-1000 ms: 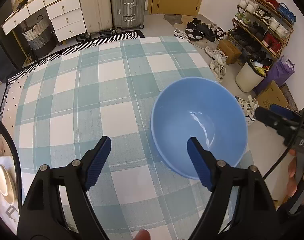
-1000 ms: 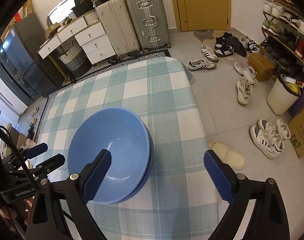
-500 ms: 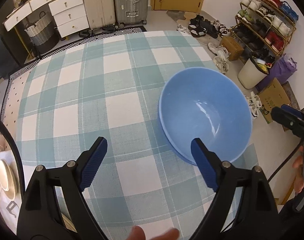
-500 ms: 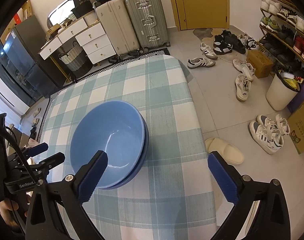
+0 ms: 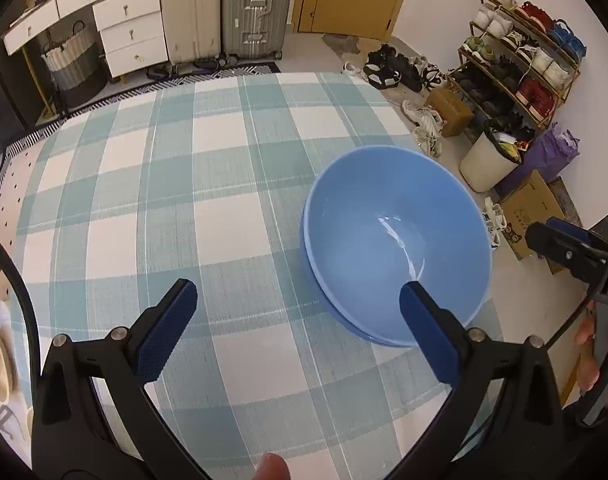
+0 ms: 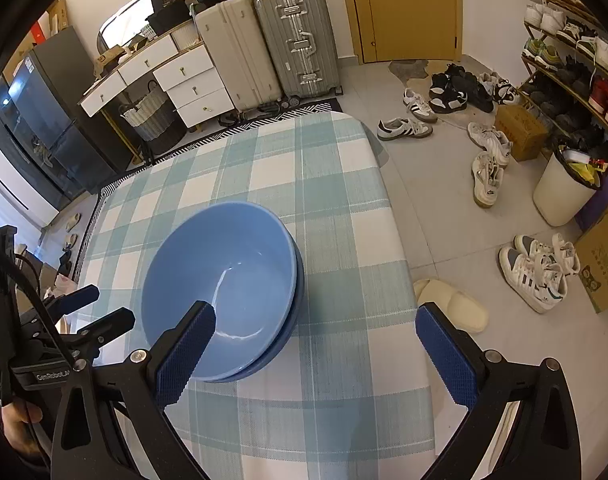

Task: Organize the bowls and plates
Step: 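Lower the blue bowl into the nested blue bowls and open both grippers, then close both grippers on the rim of the stacked blue bowls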

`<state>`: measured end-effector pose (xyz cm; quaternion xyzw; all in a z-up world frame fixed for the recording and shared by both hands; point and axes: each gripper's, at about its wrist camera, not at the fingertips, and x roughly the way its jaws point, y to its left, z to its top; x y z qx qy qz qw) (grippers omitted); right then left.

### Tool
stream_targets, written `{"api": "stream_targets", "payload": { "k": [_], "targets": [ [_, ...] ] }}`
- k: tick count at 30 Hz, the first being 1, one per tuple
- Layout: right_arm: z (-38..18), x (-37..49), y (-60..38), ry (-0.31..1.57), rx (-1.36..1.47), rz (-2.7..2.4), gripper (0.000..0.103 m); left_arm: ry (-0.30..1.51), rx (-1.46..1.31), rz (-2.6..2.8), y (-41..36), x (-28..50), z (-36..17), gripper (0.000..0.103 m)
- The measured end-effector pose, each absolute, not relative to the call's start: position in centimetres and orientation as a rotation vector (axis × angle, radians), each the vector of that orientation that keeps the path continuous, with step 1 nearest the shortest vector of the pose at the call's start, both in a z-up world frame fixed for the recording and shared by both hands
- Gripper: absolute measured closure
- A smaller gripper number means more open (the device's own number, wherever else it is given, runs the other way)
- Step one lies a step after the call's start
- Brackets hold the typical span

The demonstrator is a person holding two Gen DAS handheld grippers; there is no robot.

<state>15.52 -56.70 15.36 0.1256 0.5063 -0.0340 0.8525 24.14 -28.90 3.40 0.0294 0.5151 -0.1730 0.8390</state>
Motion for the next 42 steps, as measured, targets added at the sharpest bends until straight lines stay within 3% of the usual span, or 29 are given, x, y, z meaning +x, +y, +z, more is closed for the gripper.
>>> {"api": "stream_targets", "payload": {
  "k": [19,30,33,37,42],
  "targets": [
    [13.8,17.1,-55.8,1.077,0.271,-0.049,0.001,1.034,0.114,-0.38,-29.8,24.3,2.9,0.002],
    [12.1,18.4,-55.7,1.098,0.305,-0.024,0.001,1.08,0.138,-0.37,-31.8,25.8,1.0,0.01],
    [11.1,19.0,-55.8,1.116,0.315,-0.02,0.001,1.101,0.114,-0.366,-32.0,26.4,0.2,0.015],
    [10.0,19.6,-55.8,1.125,0.323,-0.02,0.001,1.142,0.091,-0.362,-32.2,27.3,-1.3,0.037],
    [8.2,20.7,-55.5,1.153,0.318,-0.017,0.007,1.176,0.081,-0.366,-32.7,28.3,-3.1,0.043]
  ]
}}
